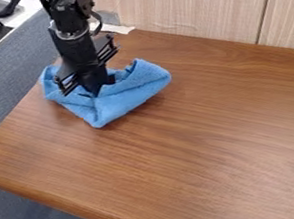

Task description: Fold the cloth from bottom right to top left

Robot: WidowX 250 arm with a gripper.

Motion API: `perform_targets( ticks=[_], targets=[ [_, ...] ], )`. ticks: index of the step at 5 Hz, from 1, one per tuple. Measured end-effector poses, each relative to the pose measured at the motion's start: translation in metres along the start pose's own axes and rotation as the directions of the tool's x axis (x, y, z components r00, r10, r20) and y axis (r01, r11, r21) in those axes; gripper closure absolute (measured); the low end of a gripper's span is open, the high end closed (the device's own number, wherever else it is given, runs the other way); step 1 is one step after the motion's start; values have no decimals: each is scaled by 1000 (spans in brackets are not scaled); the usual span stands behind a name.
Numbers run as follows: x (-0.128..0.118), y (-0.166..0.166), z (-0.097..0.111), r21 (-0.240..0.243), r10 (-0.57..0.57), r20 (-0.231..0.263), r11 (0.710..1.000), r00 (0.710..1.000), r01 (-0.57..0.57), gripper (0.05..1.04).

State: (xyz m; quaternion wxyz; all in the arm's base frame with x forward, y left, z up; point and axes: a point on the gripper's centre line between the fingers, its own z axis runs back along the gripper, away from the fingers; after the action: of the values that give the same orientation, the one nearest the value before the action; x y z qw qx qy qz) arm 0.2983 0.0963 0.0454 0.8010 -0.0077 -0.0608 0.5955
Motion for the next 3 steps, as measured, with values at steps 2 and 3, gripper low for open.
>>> perform_targets(
  ticks=[2,3],
  targets=[
    [4,7,0,36,15,11,999,1000,-16,292],
    [4,9,2,51,16,12,999,1000,-17,83]
  ],
)
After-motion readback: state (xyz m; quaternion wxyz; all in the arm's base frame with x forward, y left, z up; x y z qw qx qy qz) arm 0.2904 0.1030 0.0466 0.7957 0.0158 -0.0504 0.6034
